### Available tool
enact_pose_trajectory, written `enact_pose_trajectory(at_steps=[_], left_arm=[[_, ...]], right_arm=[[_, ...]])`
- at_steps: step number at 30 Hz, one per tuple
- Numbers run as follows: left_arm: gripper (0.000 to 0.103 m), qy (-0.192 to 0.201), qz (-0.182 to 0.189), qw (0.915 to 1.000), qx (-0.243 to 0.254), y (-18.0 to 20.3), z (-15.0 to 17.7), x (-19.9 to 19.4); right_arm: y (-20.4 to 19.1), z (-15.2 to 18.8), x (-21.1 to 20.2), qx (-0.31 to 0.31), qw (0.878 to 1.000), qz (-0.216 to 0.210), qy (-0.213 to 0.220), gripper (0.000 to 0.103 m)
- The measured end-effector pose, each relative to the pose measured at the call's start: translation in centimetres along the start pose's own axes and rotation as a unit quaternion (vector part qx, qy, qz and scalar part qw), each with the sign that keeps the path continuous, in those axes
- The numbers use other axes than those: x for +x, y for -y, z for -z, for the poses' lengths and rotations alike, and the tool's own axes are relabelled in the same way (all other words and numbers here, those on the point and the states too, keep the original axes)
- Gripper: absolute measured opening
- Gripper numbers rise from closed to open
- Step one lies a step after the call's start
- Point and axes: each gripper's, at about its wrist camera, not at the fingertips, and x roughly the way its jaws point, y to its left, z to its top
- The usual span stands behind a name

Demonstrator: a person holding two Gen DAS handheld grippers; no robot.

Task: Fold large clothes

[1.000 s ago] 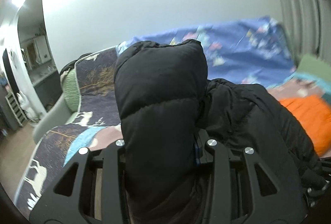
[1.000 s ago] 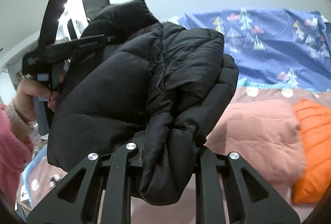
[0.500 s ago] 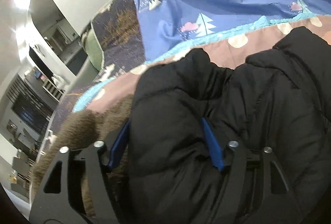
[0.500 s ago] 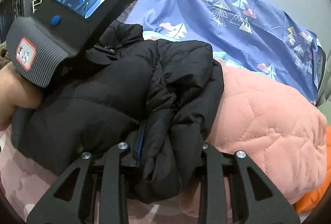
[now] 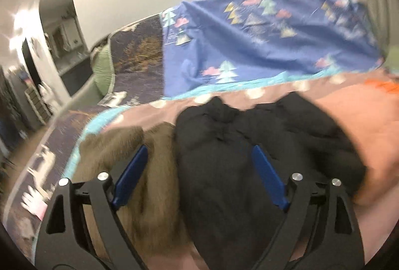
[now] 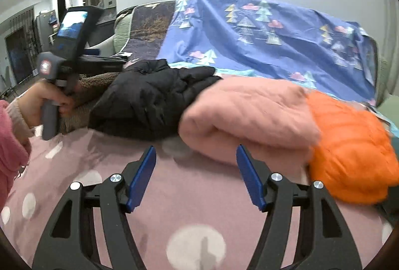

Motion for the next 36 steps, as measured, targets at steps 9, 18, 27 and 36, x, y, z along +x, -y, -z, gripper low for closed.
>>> enact_pose_trajectory(at_steps=[9,18,27,36], left_arm=[[0.101,0.069,0.111,0.9912,-0.02,3.0,7.6,-16.6],[0.101,0.089,0.144,0.9853,-0.023,6.1,12.3,-27.3],[0.101,0.079,0.137,0.9874,-0.002,8.8,14.5,-32.5],[0.101,0.067,0.153,0.9857,0.023,10.7,16.2,-33.9]], right_arm=[[-0.7,2.8,-10.2,0.046,0.994,0.093,0.037,0.081],[-1.4,5.8,-18.6,0.075,0.987,0.13,0.061,0.086],[-0.2,8.6,-21.7,0.113,0.981,0.14,0.067,0.09],[0.3,9.9,-22.5,0.125,0.979,0.15,0.064,0.09]])
